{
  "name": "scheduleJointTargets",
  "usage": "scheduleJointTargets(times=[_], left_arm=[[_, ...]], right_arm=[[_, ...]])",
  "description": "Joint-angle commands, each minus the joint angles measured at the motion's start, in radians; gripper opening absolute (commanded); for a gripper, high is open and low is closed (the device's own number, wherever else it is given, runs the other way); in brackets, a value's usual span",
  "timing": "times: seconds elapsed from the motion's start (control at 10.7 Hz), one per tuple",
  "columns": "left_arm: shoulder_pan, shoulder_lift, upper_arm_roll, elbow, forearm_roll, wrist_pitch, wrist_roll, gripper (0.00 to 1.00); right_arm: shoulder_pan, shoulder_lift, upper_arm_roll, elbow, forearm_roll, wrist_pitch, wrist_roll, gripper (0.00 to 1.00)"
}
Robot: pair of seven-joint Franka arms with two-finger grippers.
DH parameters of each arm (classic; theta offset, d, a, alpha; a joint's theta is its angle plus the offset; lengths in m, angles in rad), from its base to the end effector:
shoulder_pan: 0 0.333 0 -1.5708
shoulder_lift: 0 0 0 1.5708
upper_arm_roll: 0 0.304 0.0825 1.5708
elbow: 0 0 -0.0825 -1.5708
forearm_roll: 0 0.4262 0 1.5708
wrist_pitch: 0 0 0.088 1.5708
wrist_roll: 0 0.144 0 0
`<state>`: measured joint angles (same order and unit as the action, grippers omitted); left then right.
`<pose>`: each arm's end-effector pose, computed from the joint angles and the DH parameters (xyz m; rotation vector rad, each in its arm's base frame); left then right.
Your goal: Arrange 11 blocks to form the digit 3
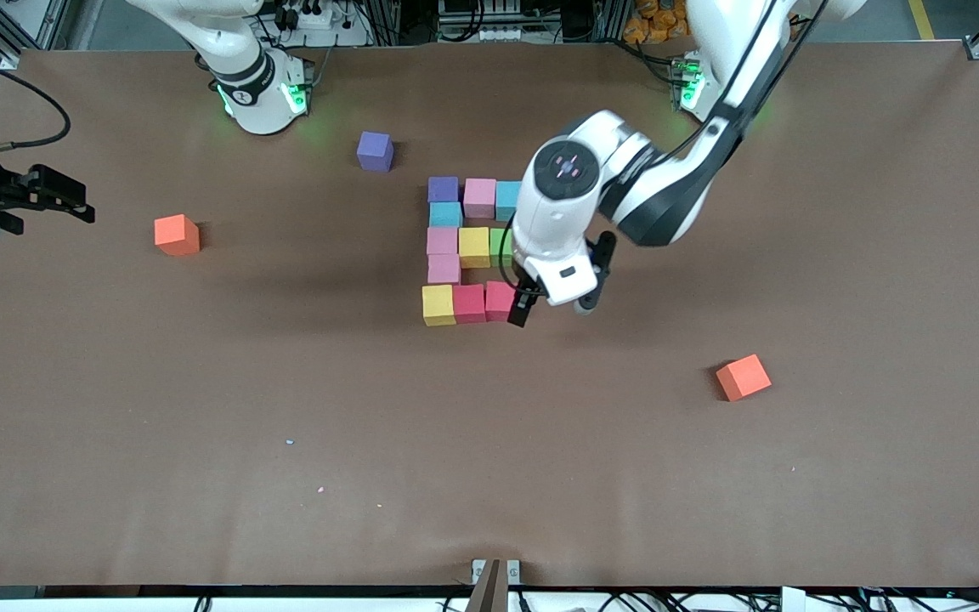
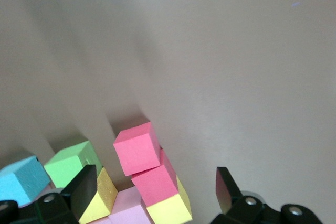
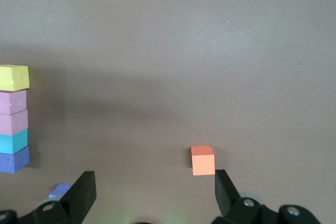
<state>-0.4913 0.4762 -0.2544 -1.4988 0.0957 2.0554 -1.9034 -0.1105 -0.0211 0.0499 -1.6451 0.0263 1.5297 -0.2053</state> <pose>0.5608 -0.4772 0.3462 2.5527 1.6540 -0.0049 0.5793 -0.0310 0.5468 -3.0928 -0.2238 0.1399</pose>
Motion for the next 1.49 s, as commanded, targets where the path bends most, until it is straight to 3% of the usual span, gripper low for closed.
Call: scheduleJointTargets(times=[0.0,0.09,0.37,0.93,1.4], left_arm=[[0.014,-0.102,0.001,-0.031,0.071,-0.059,0.107,1.00],[0.019,-0.144,0.001,-0.031,0.119,-0.096,0.156,1.00],[0.107,-0.256,0.000,-0.032,0.118,-0.216,0.419,1.00],[0.316,-0.421,0.001,-0.041,0.021,-0.395,0.921,1.00],[0.333,-0.508,0.199,-0.035,-0.077,-0.506,1.399,1.00]], right_arm=[[-0.014,-0.010,0.007,-0.007,0.017,0.004,0.000,1.00],[-0.014,-0.010,0.007,-0.007,0.017,0.004,0.000,1.00],[-0.014,-0.010,0.007,-0.007,0.017,0.004,0.000,1.00],[-0.014,-0.010,0.007,-0.007,0.017,0.004,0.000,1.00],[-0.014,-0.010,0.007,-0.007,0.017,0.009,0.000,1.00]])
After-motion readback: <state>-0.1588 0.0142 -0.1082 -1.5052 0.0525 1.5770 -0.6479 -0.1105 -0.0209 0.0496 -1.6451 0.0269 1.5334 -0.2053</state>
